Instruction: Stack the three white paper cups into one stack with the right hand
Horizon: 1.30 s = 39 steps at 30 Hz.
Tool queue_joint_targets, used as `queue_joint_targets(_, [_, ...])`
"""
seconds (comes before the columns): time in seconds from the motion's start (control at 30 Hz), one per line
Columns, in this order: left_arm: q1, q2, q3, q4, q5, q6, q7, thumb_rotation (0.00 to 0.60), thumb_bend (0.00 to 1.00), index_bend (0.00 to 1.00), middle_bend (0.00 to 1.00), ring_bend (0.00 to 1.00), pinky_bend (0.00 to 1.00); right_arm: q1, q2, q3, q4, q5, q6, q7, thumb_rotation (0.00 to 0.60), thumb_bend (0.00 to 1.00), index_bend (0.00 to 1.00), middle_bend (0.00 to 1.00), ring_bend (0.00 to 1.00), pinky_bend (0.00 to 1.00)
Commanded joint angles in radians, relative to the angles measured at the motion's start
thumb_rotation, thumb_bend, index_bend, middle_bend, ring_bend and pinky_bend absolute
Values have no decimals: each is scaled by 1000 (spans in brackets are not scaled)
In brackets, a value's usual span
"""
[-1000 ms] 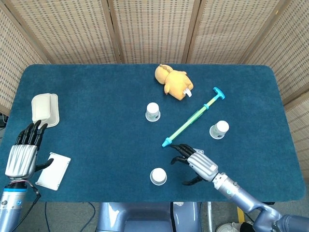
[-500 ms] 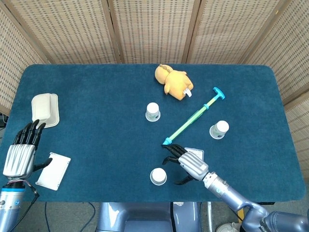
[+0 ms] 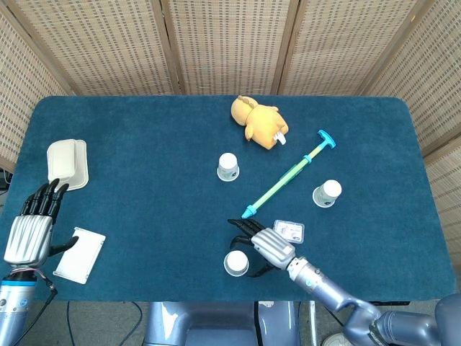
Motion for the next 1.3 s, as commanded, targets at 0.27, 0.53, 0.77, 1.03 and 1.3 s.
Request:
queue_joint_targets(0.27, [1,4,-2,1,-2,0,-8,600,48,0,0,0,111,9,-22,0,14,25,-16,-9,600,200,395,0,0,81])
queue_joint_targets(0.53, [-2,1,1,-1,3,-3,-1,600,48,0,0,0,111,7,-49,-6,48,42,-24,-3,600,201,497,21,0,82])
queue_joint_targets(0.77, [-4,-1,-1,2,0,-6,-1,600,49,0,0,0,111,8,-58,4,57,53,-15,-5,600,213,574,54,0,84])
queue_joint_targets(1.03, [-4,-2,0,2,-1,-6,1,600,49,0,0,0,112,31,-6,75,20,101,-17,-58,600,219,582,63,0,87])
queue_joint_targets(1.3, [-9,-8,0,5,-4,-15,11,600,49,0,0,0,111,60,55,169,-21,177,-23,-130,600,222,585,66,0,88])
